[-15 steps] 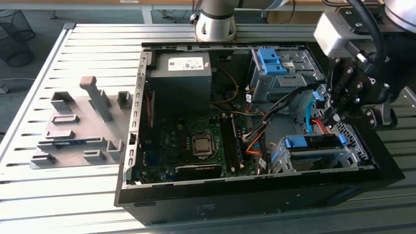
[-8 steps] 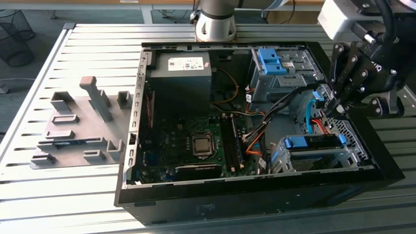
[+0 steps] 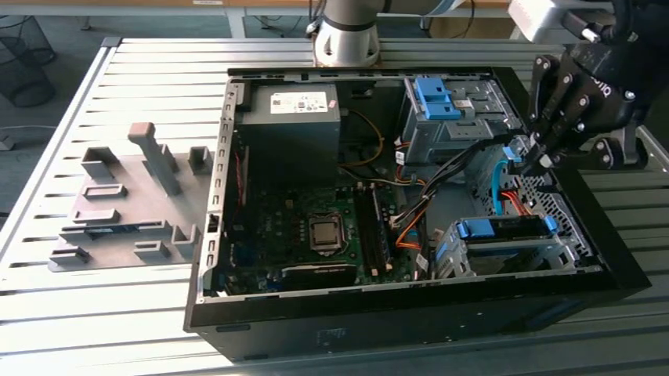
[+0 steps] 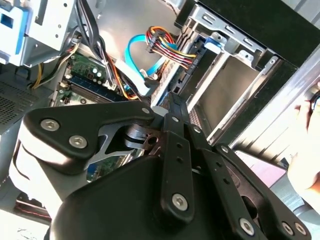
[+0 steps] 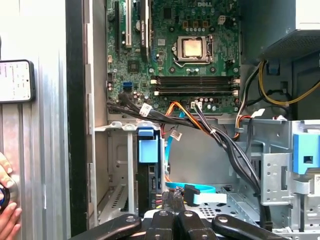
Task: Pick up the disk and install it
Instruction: 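Insert the second disk wire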
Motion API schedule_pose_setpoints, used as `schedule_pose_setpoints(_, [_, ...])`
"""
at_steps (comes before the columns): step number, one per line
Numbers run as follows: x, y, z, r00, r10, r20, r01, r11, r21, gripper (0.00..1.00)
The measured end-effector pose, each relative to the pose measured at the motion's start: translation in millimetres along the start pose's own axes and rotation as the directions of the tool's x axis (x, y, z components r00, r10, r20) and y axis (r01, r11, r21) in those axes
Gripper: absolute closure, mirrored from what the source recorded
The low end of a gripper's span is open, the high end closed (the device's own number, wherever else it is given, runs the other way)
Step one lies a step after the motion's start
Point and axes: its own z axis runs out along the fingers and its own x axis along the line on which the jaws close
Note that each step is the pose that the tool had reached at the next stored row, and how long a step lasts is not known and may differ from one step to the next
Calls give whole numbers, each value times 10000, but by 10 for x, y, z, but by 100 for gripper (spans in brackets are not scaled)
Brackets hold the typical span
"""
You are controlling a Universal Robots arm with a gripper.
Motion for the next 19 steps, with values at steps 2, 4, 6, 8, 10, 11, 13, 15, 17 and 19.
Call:
schedule_pose_setpoints(2, [-65,2,1,9999,-1,-112,1,10000,3,89])
schedule_pose_setpoints(4, [-147,4,1,9997,-3,-245,3,10000,6,89])
schedule_pose_setpoints(6, [-203,7,3,9995,-5,-305,5,10000,8,89])
schedule_pose_setpoints(8, [-229,8,3,9995,15,-317,-15,10000,9,89])
schedule_pose_setpoints(10, [-263,10,7,9994,44,-345,-44,10000,10,89])
schedule_pose_setpoints(11, [-277,10,11,9993,52,-378,-52,10000,12,89])
schedule_pose_setpoints(13, [-281,16,23,9988,56,-482,-56,10000,15,89])
schedule_pose_setpoints(15, [-281,21,41,9983,53,-573,-52,10000,19,89])
schedule_pose_setpoints(17, [-285,22,55,9980,54,-629,-53,10000,21,83])
schedule_pose_setpoints(19, [-302,23,65,9979,84,-638,-82,10000,23,83])
